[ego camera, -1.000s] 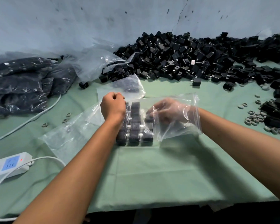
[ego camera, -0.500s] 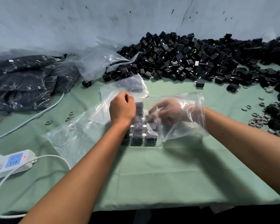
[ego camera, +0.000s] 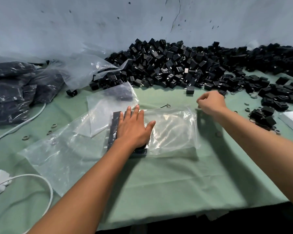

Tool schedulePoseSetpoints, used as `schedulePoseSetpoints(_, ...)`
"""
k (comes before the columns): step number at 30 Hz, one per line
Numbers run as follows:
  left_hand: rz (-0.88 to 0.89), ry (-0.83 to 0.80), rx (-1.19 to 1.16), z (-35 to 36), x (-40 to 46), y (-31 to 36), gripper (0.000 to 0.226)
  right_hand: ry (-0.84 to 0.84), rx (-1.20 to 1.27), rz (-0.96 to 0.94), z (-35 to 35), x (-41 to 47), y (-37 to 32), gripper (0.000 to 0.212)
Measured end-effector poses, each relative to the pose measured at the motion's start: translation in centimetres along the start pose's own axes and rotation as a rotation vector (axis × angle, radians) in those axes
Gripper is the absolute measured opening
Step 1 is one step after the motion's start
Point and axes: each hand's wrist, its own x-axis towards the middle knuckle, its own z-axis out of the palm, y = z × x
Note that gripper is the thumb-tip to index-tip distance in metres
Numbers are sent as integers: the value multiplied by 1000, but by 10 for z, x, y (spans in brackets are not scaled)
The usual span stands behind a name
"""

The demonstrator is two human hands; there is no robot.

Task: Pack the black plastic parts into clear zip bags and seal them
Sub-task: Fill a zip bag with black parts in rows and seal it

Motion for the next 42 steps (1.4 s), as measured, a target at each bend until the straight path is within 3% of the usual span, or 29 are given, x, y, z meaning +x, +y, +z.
schedulePoseSetpoints(2,-3,7,6,1,-1,0,79,72,-166,-123,6,8,2,31)
schedulePoseSetpoints(6,-5,21,17,2,0,-1,80,-137,-423,-378,19,27,-5,64)
schedulePoseSetpoints(9,-3,21,25,2,-2,-2,80,-246,-509,-368,26,43,-11,75)
schedulePoseSetpoints(12,-5,17,28,1,-3,-2,79,-310,-561,-369,33,51,-11,70)
schedulePoseSetpoints(17,-4,11,28,-1,-4,0,79,-127,-407,-463,28,44,-7,23)
schedulePoseSetpoints(22,1,17,20,0,-4,1,79,-172,-430,-544,5,18,-5,21)
schedulePoseSetpoints(26,5,21,23,1,-4,0,79,-352,-386,-481,-25,-14,8,27)
schedulePoseSetpoints(29,4,30,22,2,-4,0,79,-467,-277,-450,-43,-38,17,25)
schedulePoseSetpoints(39,7,43,21,-1,-5,-3,79,-479,372,-376,-7,-82,-1,17)
schedulePoseSetpoints(42,10,31,14,-3,-7,-1,78,-631,422,-380,2,-89,-2,18)
